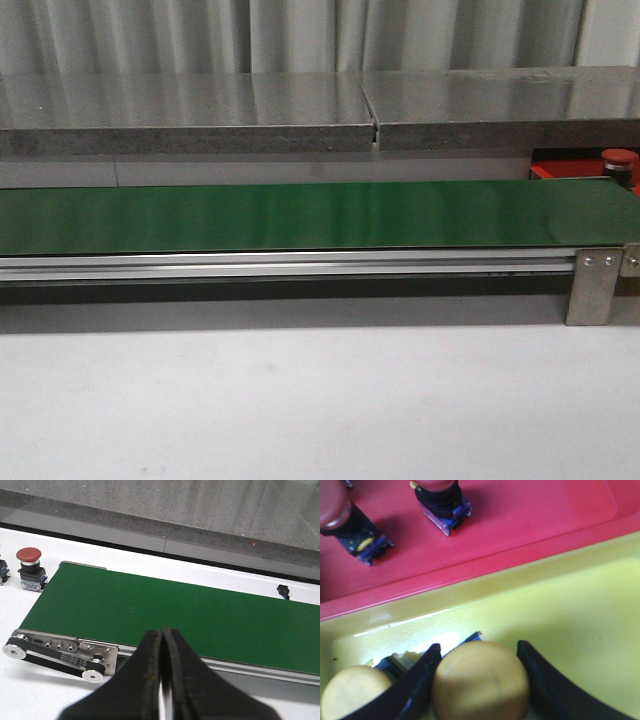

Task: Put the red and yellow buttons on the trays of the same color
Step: 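Lower the yellow button into the yellow tray and open the right gripper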

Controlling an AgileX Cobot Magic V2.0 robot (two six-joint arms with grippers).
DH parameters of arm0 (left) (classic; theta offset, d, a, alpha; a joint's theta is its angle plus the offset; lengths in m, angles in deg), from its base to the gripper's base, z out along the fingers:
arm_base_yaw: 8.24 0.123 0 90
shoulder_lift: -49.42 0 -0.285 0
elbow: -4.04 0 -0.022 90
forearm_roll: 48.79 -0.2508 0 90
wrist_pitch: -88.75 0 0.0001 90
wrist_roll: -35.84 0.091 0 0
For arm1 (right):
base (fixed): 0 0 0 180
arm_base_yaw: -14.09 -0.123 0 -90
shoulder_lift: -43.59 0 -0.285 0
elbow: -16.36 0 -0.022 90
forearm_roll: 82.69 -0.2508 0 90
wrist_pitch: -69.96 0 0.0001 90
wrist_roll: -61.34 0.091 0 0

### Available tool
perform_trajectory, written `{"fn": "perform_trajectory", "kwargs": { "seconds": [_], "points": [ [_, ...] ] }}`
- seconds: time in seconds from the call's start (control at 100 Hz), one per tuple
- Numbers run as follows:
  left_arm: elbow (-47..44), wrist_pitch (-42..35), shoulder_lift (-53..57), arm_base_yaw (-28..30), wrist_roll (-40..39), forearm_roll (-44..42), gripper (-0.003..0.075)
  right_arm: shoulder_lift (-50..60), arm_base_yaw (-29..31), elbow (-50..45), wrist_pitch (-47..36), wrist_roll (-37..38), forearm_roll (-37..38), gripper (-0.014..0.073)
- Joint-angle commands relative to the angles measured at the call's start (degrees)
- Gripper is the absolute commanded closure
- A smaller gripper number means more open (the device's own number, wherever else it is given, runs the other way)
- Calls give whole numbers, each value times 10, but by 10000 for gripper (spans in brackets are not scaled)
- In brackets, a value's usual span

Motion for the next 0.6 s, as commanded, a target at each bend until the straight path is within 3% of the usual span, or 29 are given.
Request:
{"fn": "perform_trajectory", "kwargs": {
  "seconds": [0.0, 0.59],
  "points": [
    [17, -49, -2, -5, 0, 3, 739, 6, 2, 13, -41, 0, -12, 609],
    [17, -49, -2, -5, 0, 3, 739, -34, 2, 14, -79, 0, -28, 609]
  ]
}}
